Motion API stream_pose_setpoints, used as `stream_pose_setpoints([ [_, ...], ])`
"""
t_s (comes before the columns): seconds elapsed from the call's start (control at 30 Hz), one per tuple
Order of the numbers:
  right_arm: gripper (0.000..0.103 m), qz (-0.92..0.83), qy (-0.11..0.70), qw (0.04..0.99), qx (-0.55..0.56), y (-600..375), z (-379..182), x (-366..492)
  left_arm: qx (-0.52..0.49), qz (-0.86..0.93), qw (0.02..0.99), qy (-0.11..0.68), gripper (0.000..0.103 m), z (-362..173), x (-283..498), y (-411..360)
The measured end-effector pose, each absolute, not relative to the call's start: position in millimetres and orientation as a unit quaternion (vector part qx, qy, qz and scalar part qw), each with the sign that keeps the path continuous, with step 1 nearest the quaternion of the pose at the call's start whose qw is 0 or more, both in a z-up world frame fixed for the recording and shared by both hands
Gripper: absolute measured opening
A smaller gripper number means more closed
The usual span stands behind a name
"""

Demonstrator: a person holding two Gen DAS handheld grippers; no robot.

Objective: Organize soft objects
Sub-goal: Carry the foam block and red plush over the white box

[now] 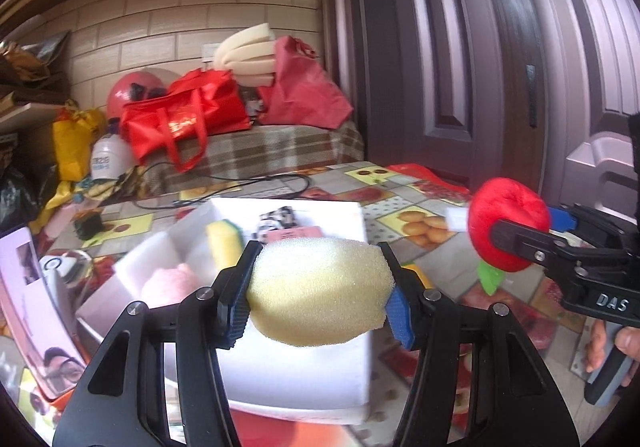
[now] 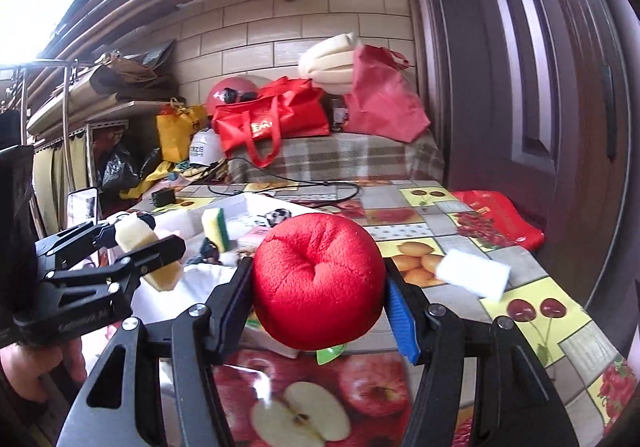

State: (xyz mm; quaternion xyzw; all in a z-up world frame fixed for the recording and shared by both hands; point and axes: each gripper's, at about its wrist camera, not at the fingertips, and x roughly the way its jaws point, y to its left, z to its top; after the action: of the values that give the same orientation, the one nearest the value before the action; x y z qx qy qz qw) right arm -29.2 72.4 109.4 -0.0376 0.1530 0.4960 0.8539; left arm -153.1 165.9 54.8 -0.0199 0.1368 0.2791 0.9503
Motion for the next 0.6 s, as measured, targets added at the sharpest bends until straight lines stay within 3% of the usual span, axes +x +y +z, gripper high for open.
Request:
stream_pose_setpoints([
  [0.6, 0.061, 0.514, 0.146, 0.842, -0.077, 98.8, 106.5, -49.3, -0.037, 0.314, 0.938, 0.139, 0.056, 53.3, -166.8, 198.6],
])
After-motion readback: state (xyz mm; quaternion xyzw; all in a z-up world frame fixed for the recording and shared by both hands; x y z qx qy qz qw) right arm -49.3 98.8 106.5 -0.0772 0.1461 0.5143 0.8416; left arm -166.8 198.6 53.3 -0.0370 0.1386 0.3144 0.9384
